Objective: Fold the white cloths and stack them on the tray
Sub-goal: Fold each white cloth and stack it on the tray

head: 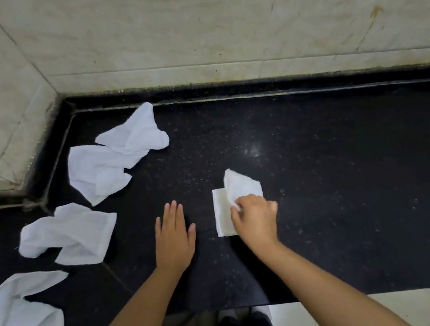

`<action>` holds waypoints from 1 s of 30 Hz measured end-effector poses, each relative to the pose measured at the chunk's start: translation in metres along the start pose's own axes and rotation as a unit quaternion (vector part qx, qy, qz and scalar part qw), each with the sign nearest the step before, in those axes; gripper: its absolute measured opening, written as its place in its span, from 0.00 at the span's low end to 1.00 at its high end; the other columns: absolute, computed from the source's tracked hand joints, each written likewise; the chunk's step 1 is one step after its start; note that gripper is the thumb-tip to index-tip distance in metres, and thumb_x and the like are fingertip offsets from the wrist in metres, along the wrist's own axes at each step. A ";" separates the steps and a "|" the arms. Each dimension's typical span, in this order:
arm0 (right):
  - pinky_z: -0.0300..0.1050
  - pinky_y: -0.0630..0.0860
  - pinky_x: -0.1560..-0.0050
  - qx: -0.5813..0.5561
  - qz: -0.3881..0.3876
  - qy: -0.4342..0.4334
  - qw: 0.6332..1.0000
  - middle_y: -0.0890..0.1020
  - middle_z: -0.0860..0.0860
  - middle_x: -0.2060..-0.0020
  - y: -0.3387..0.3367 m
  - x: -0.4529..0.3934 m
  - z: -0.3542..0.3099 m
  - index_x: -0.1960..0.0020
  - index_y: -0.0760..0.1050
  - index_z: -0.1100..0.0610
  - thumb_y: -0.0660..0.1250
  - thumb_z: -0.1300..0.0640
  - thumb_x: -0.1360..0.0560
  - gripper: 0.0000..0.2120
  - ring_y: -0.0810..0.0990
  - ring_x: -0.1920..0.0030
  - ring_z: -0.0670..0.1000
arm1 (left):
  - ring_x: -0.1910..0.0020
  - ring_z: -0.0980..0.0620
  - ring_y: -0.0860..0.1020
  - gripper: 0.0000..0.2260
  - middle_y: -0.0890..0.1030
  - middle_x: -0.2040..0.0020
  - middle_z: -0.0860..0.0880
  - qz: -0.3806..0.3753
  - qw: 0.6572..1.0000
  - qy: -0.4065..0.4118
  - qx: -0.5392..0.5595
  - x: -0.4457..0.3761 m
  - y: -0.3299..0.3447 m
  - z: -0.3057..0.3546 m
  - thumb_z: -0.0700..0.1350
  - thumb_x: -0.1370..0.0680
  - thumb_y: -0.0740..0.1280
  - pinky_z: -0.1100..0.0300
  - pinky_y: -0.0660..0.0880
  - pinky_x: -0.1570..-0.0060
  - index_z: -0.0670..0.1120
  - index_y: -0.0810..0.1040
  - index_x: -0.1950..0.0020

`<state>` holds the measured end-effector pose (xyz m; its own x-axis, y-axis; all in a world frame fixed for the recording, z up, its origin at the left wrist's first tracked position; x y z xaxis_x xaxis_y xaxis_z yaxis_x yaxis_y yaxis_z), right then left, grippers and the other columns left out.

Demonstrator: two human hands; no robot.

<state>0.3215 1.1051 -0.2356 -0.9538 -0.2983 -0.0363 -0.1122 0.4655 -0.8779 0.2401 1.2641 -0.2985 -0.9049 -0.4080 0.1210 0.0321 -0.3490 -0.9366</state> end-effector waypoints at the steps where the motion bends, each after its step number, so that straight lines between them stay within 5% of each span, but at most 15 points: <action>1: 0.44 0.60 0.62 0.016 -0.027 -0.018 0.999 0.78 0.52 0.73 0.017 0.005 -0.007 0.70 0.75 0.58 0.71 0.60 0.35 0.07 0.77 0.69 0.55 | 0.24 0.45 0.56 0.36 0.61 0.25 0.41 0.005 1.000 -0.005 -0.003 0.006 -0.001 -0.011 0.57 0.27 0.39 0.48 0.51 0.27 0.37 0.61 0.27; 4: 0.43 0.60 0.68 0.091 -0.091 -0.050 0.990 0.77 0.50 0.75 0.054 0.015 -0.013 0.73 0.74 0.57 0.77 0.60 0.42 0.11 0.76 0.74 0.53 | 0.26 0.43 0.60 0.34 0.65 0.27 0.40 0.011 1.000 -0.024 0.000 0.023 -0.002 -0.032 0.55 0.26 0.42 0.46 0.55 0.29 0.37 0.66 0.29; 7: 0.45 0.58 0.57 0.105 -0.131 -0.055 0.984 0.79 0.55 0.57 0.063 0.018 -0.006 0.57 0.77 0.61 0.62 0.57 0.26 0.08 0.76 0.55 0.57 | 0.27 0.43 0.62 0.32 0.68 0.29 0.40 0.015 0.999 -0.024 0.035 0.032 -0.003 -0.033 0.54 0.25 0.44 0.46 0.56 0.29 0.36 0.68 0.31; 12: 0.43 0.55 0.52 0.099 -0.170 -0.119 0.973 0.75 0.52 0.52 0.059 0.024 0.001 0.48 0.74 0.59 0.60 0.58 0.27 0.10 0.73 0.48 0.55 | 0.34 0.39 0.72 0.24 0.76 0.37 0.39 0.022 0.998 0.027 0.048 0.031 -0.004 -0.010 0.49 0.25 0.52 0.46 0.65 0.37 0.36 0.76 0.39; 17: 0.41 0.66 0.57 0.179 -0.131 -0.151 0.963 0.81 0.47 0.63 0.034 0.024 0.023 0.63 0.80 0.53 0.75 0.64 0.54 0.20 0.82 0.63 0.49 | 0.44 0.44 0.81 0.18 0.82 0.46 0.44 0.027 0.992 0.110 0.057 0.019 -0.003 0.020 0.47 0.28 0.58 0.50 0.79 0.49 0.41 0.82 0.47; 20: 0.41 0.75 0.62 0.219 -0.156 -0.157 0.950 0.81 0.47 0.63 0.030 0.024 0.041 0.65 0.80 0.51 0.76 0.62 0.59 0.22 0.82 0.63 0.49 | 0.56 0.50 0.83 0.16 0.83 0.54 0.50 0.025 0.976 0.206 0.064 0.009 -0.001 0.053 0.49 0.29 0.57 0.59 0.80 0.57 0.46 0.84 0.56; 24: 0.41 0.77 0.68 0.232 -0.190 -0.194 0.934 0.83 0.48 0.59 0.033 0.026 0.051 0.60 0.81 0.52 0.79 0.62 0.56 0.25 0.83 0.62 0.50 | 0.61 0.55 0.81 0.11 0.82 0.60 0.55 -0.005 0.945 0.326 -0.034 0.010 0.023 0.092 0.55 0.36 0.73 0.65 0.79 0.60 0.50 0.83 0.61; 28: 0.44 0.80 0.70 0.196 -0.178 -0.239 0.934 0.83 0.54 0.62 0.031 0.018 0.049 0.59 0.82 0.59 0.72 0.64 0.41 0.10 0.82 0.65 0.55 | 0.61 0.56 0.81 0.18 0.82 0.61 0.55 0.003 0.947 0.310 -0.086 0.008 0.038 0.096 0.60 0.44 0.78 0.65 0.77 0.61 0.50 0.83 0.62; 30: 0.44 0.80 0.71 0.195 -0.192 -0.242 0.931 0.82 0.54 0.65 0.034 0.014 0.048 0.62 0.81 0.60 0.73 0.66 0.43 0.10 0.81 0.68 0.56 | 0.62 0.55 0.81 0.18 0.81 0.62 0.54 0.029 0.947 0.305 -0.093 0.005 0.036 0.097 0.59 0.44 0.78 0.65 0.77 0.62 0.50 0.82 0.63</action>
<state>0.3174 1.0769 -0.2890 -0.6164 -0.7649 0.1872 -0.2179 -0.0628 -0.9740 0.2779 1.1672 -0.2994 -0.9824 0.1621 -0.0926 0.0659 -0.1628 -0.9845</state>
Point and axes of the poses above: each hand's wrist, its own x-axis away from the middle knuckle, its own y-axis out of the palm, z = x × y, the point moved 8 cm from there along -x, towards the middle knuckle
